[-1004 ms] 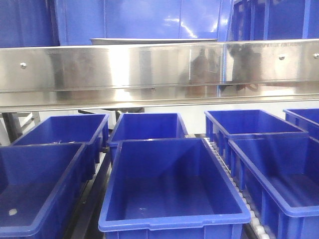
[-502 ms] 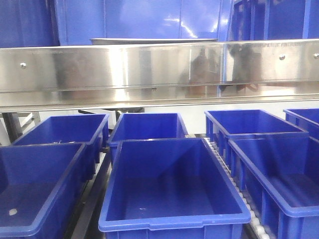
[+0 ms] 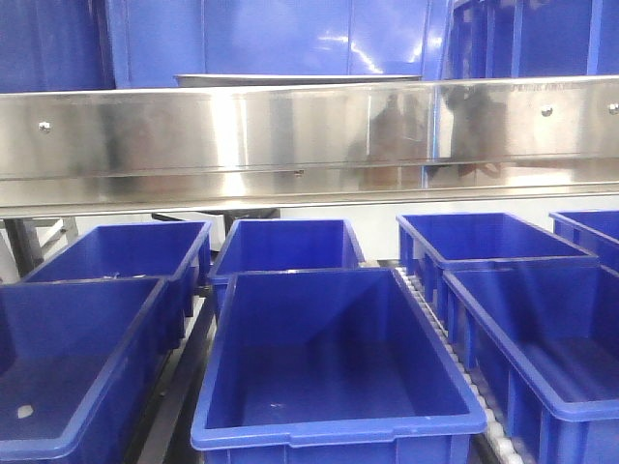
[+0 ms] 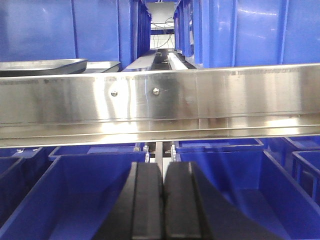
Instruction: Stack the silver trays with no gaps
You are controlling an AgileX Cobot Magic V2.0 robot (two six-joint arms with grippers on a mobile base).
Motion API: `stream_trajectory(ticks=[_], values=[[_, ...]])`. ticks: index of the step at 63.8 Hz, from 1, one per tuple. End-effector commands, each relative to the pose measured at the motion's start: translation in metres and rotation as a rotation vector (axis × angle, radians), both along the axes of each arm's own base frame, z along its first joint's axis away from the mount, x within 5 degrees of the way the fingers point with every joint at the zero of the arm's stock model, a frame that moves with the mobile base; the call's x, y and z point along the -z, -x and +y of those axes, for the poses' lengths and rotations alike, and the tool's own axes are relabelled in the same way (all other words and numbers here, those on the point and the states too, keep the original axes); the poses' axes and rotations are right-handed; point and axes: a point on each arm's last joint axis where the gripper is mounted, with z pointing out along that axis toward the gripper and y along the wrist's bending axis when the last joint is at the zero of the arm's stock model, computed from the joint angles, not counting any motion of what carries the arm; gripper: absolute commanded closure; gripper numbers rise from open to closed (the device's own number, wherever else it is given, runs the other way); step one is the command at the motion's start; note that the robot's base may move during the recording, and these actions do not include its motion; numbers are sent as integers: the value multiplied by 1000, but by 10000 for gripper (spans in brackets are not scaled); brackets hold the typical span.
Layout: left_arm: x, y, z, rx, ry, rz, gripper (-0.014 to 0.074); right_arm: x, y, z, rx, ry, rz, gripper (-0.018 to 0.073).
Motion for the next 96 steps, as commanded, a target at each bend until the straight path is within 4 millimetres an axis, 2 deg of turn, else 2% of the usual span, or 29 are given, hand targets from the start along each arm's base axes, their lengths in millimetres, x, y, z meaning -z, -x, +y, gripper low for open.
stream_trajectory(ticks=[1, 14, 18, 50, 89, 96], values=[[3, 0, -1, 26, -7, -15, 603, -2, 1, 0, 2, 11, -24, 638], [23, 0, -2, 32, 0, -118, 603, -2, 1, 0, 2, 11, -24, 638], [20, 1, -2, 32, 3, -154, 603, -2, 1, 0, 2, 11, -24, 638], [32, 0, -1, 23, -92, -32, 603, -2, 1, 0, 2, 11, -24, 638], [32, 0, -1, 25, -82, -31, 603, -2, 1, 0, 2, 11, -24, 638], [32, 0, -1, 26, -125, -34, 603, -2, 1, 0, 2, 11, -24, 638]])
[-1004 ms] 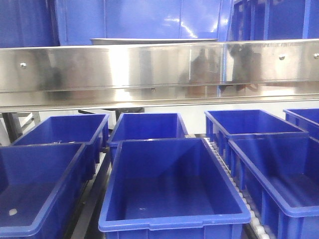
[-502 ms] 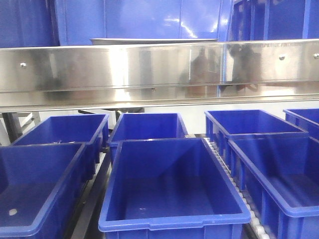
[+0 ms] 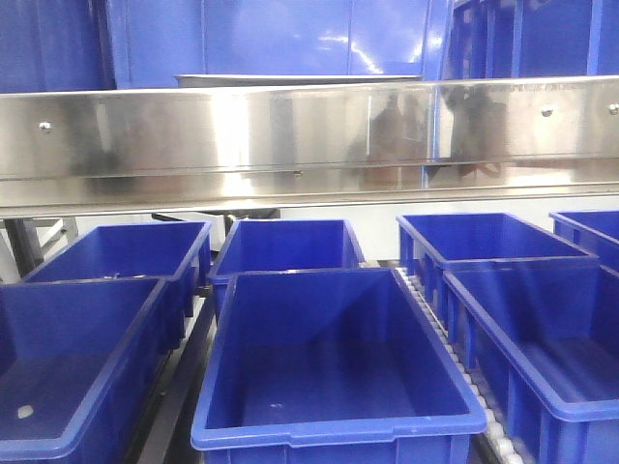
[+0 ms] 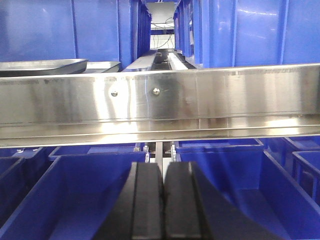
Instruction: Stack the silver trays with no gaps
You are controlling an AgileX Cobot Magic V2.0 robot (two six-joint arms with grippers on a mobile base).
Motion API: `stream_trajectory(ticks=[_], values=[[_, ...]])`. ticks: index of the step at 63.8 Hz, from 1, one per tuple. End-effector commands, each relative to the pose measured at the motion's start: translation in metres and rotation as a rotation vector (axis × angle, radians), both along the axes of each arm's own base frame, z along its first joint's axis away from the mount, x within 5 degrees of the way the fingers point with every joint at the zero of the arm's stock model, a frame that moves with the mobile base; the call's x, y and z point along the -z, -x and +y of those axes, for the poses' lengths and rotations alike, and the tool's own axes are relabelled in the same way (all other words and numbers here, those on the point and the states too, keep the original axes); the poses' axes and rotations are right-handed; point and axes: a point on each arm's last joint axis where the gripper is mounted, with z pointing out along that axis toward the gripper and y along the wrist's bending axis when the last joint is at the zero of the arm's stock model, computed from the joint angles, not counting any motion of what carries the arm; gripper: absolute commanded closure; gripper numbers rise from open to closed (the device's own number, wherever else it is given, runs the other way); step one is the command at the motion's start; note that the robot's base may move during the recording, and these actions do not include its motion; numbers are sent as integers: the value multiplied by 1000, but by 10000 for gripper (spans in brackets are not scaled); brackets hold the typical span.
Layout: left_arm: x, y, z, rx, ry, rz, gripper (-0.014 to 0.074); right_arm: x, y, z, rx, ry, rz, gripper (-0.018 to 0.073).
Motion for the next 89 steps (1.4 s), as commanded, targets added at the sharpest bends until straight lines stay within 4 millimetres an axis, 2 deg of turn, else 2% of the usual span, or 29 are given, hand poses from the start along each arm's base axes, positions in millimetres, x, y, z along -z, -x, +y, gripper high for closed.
stream_trajectory(ticks=[1, 89], values=[[-2, 1, 0, 7, -29, -16, 603, -2, 0, 0, 2, 11, -24, 638], [-2, 1, -1, 8, -10, -14, 603, -2, 0, 0, 2, 11, -24, 638]])
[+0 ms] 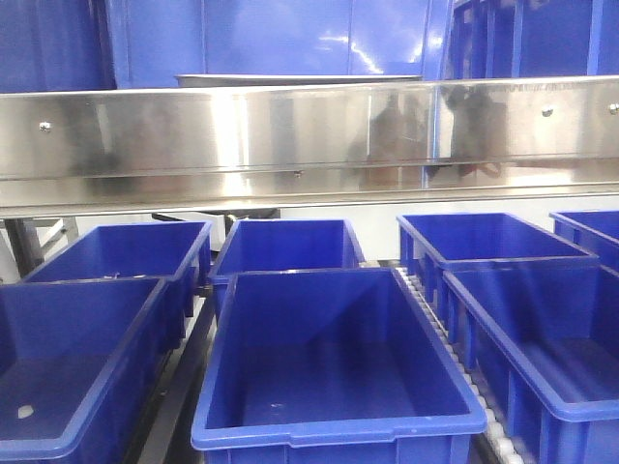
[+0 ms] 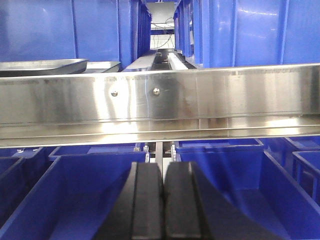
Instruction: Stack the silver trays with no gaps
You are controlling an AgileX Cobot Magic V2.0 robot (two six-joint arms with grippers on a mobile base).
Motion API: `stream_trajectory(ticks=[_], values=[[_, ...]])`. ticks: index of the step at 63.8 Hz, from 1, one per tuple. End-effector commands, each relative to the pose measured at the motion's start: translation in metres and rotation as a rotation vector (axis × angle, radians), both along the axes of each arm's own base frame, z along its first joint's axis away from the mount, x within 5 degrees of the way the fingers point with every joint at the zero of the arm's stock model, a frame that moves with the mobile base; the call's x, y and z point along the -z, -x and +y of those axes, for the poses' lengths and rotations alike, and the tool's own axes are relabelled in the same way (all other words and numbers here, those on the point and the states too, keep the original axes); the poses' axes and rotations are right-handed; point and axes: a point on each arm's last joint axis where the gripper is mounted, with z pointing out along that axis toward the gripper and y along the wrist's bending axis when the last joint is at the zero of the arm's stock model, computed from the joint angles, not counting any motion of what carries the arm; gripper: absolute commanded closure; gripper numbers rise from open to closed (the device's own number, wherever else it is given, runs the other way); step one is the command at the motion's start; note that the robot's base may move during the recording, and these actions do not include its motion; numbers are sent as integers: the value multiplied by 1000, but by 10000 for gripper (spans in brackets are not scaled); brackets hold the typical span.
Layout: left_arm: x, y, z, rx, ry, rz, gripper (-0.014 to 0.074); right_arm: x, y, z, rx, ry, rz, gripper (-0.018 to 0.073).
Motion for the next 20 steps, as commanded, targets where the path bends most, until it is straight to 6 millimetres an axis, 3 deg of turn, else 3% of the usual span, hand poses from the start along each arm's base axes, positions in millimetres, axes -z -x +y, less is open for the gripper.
stream_trajectory(ticks=[1, 20], values=[[-2, 1, 0, 6, 9, -13, 603, -2, 0, 0, 2, 11, -24, 638], [-2, 1, 0, 6, 9, -13, 603, -2, 0, 0, 2, 11, -24, 638]])
